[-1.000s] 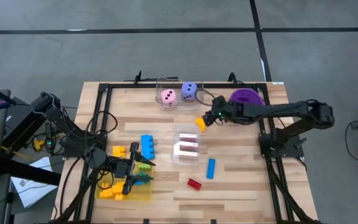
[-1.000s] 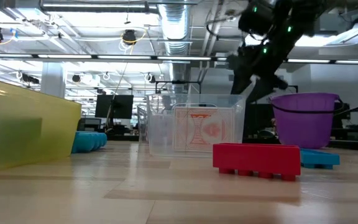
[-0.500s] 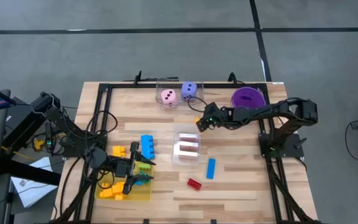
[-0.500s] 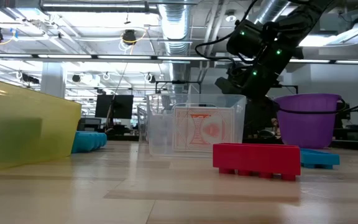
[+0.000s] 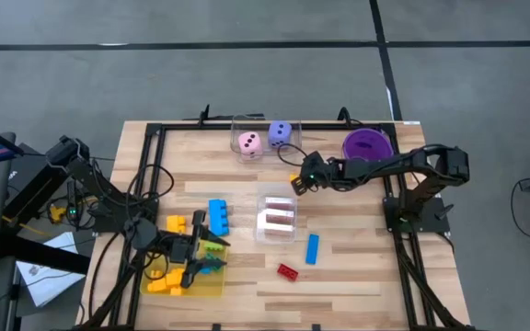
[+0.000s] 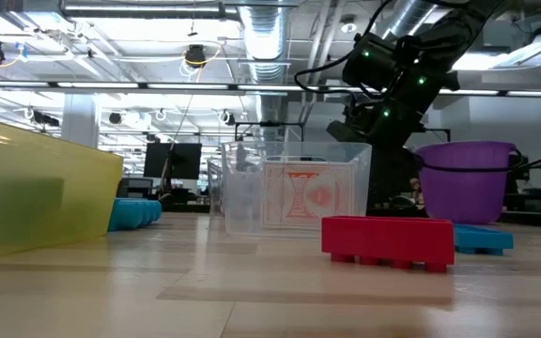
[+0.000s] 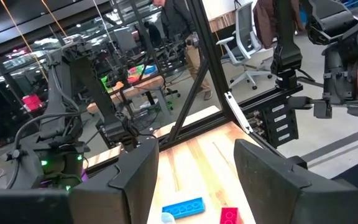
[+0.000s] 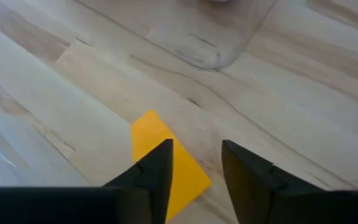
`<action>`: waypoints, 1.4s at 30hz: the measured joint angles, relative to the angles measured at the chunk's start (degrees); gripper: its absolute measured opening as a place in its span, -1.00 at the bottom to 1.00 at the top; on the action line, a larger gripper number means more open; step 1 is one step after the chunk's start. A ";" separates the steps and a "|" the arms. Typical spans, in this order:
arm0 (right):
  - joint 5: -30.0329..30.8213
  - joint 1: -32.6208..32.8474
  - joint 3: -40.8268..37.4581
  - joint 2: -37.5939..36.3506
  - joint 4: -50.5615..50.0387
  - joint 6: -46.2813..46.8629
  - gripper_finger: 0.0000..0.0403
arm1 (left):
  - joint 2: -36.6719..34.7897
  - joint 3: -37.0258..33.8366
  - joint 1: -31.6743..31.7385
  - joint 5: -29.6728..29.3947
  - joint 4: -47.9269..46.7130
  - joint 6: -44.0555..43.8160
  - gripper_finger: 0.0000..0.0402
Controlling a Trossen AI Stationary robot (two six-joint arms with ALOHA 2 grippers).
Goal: Pick & Place Toys
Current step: Put the yellow game piece into the yellow bin
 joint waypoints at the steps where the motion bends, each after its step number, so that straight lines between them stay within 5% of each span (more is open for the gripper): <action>1: -0.02 0.18 0.00 -0.01 0.10 -0.18 -0.44 | 0.00 0.00 -0.04 0.00 0.00 0.00 0.02; 13: -0.36 0.67 0.00 0.02 0.07 -0.51 -0.98 | 0.00 0.00 -0.02 0.00 0.00 0.00 0.02; 31: -0.47 1.44 0.39 7.42 4.98 -0.01 -0.99 | 0.00 0.00 -0.04 0.36 -0.26 0.00 0.02; 42: -0.39 4.86 0.16 4.13 -5.70 2.40 -0.99 | 0.00 0.00 -0.06 1.57 -0.72 -0.60 0.02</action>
